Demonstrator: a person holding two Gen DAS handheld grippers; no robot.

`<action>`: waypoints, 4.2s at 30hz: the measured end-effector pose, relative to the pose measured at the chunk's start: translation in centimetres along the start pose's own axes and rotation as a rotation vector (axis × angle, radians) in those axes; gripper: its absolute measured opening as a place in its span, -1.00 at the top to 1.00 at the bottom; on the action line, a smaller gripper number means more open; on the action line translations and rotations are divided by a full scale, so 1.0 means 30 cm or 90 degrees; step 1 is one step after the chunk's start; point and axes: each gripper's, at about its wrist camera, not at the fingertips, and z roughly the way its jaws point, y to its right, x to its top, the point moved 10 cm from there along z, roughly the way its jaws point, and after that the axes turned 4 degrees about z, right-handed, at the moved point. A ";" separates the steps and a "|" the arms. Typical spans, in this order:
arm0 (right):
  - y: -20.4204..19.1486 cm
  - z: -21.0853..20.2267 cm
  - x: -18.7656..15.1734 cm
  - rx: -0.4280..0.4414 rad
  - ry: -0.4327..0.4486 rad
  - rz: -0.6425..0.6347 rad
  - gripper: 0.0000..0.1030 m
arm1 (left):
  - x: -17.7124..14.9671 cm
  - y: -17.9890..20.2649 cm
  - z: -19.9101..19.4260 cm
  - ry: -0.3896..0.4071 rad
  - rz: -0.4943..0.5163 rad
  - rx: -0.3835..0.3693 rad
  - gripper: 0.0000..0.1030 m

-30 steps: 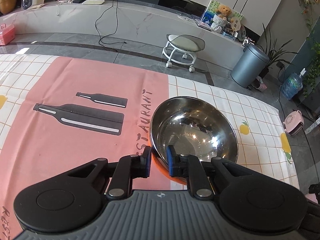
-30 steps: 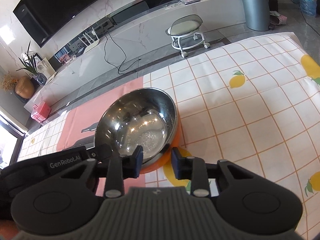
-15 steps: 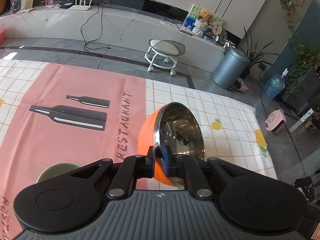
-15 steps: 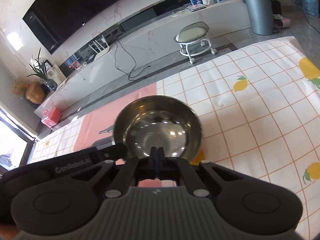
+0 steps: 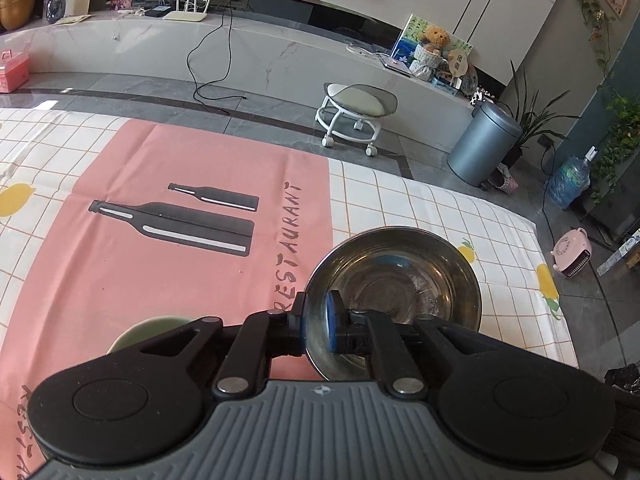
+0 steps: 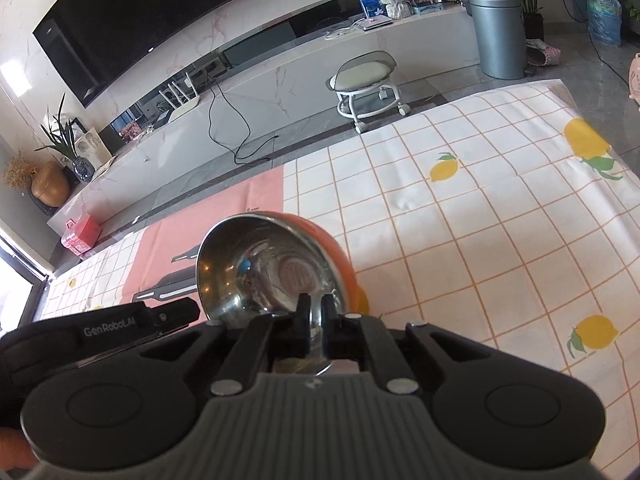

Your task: Organize plates and bowls

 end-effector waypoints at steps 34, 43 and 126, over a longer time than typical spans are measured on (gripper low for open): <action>0.107 0.104 0.025 -0.038 0.002 0.018 0.57 | -0.058 -0.031 0.145 -0.074 0.010 -0.001 0.31; 0.126 0.122 0.027 -0.038 -0.016 0.047 0.81 | -0.048 0.026 0.122 -0.084 0.020 -0.026 0.87; 0.243 -0.532 -0.492 -0.013 0.026 0.166 0.41 | -0.548 0.099 -0.384 -0.117 -0.049 -0.073 0.46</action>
